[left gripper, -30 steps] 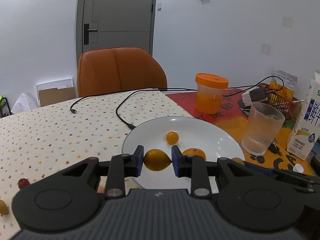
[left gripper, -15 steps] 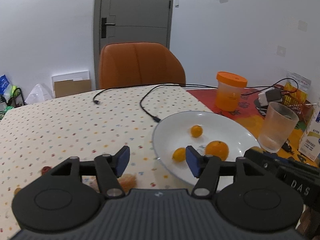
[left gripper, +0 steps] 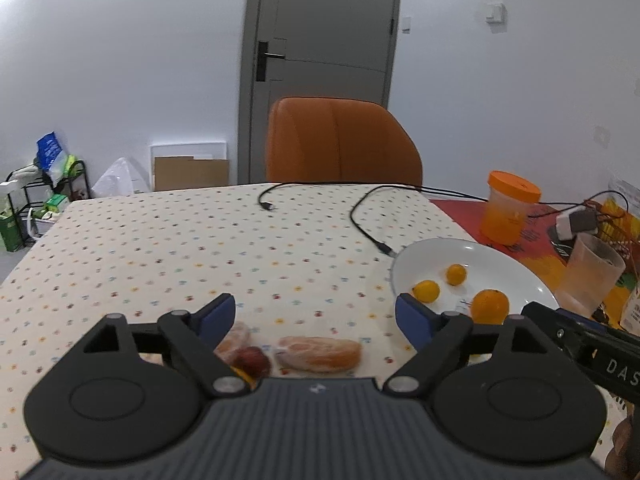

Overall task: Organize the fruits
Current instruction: 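Move both open tools back toward the fruit on the tablecloth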

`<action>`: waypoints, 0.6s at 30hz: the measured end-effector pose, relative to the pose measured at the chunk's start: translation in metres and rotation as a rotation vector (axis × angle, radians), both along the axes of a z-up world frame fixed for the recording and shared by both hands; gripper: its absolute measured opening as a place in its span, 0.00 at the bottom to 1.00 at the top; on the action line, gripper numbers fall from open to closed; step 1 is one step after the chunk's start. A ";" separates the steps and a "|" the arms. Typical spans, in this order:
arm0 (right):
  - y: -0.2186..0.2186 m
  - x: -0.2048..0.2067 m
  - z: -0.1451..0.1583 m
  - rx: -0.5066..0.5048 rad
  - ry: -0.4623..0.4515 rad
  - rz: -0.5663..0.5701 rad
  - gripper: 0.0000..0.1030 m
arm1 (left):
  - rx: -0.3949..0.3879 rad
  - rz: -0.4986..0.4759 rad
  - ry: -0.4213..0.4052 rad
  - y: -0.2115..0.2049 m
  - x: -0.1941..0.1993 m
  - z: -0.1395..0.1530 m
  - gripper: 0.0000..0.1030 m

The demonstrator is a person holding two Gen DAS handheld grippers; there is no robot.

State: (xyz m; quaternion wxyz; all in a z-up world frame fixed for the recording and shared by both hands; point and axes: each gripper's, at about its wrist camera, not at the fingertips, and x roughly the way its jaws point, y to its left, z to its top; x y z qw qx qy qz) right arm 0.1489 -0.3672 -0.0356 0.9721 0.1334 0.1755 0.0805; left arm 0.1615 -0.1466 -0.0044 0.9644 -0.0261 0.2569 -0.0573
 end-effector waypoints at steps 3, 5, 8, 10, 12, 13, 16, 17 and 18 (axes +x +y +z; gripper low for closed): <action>0.008 -0.002 0.002 -0.009 -0.001 0.009 0.57 | -0.001 0.015 -0.005 0.011 -0.006 0.002 0.89; 0.014 -0.004 0.004 -0.015 -0.001 0.015 0.64 | 0.000 0.026 -0.013 0.018 -0.011 0.002 0.91; 0.022 -0.006 0.005 -0.018 0.001 0.025 0.78 | -0.003 0.044 -0.014 0.028 -0.017 0.003 0.92; 0.027 -0.008 0.006 -0.017 -0.002 0.031 0.87 | -0.007 0.053 -0.012 0.037 -0.021 0.003 0.92; 0.031 -0.010 0.008 -0.005 -0.006 0.037 0.96 | -0.012 0.068 -0.015 0.046 -0.025 0.003 0.92; 0.033 -0.012 0.009 -0.001 -0.012 0.042 0.97 | -0.014 0.078 -0.017 0.051 -0.027 0.003 0.92; 0.041 -0.013 0.011 -0.005 -0.011 0.056 1.00 | -0.019 0.104 -0.018 0.064 -0.032 0.004 0.92; 0.043 -0.013 0.012 -0.006 -0.010 0.060 1.00 | -0.021 0.110 -0.019 0.068 -0.034 0.004 0.92; 0.047 -0.014 0.012 -0.008 -0.008 0.068 1.00 | -0.022 0.117 -0.019 0.072 -0.036 0.004 0.92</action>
